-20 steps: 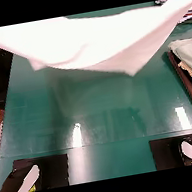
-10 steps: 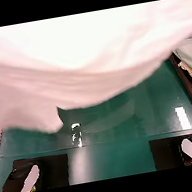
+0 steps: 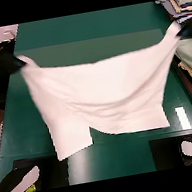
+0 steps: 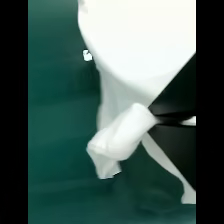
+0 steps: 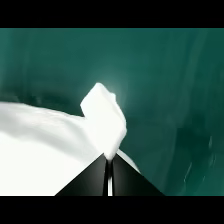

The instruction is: Fold the shirts.

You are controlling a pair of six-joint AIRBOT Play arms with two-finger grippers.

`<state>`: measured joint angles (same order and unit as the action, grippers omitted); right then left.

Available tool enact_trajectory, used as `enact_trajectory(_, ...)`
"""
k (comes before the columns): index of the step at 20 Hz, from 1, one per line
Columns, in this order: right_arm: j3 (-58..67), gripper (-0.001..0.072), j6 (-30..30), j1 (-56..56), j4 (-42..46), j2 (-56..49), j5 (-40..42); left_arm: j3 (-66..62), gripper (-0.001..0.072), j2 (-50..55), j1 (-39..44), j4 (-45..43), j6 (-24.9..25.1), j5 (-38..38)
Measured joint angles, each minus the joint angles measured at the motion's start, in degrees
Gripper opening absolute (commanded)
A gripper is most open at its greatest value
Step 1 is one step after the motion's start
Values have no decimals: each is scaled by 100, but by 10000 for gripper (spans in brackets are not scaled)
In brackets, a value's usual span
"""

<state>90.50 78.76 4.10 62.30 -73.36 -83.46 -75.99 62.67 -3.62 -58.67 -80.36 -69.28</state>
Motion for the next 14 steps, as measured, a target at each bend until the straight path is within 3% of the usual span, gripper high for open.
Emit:
enact_trajectory(3, -234, 13, 7, -350, 142, -885, 485, 431, 32, 1029, 260, -46, 103, 968)
enact_trajectory(8, 356, 14, 61, -586, 153, -2013, 1224, 59, 36, 2378, 374, -90, 225, 2070)
enact_trajectory(9, 535, 19, 90, -610, 177, -2205, 1259, -22, 209, 2531, 372, -116, 234, 2203)
enact_trajectory(10, 699, 136, 129, -629, 162, -2354, 1303, -94, 454, 2651, 363, -127, 247, 2354)
enact_trajectory(11, 861, 336, 157, -640, 120, -2483, 1335, -151, 498, 2739, 361, -133, 249, 2483)
enact_trajectory(14, 1233, 336, 201, -623, -63, -2712, 1333, -363, 500, 2859, 271, -188, 267, 2378)
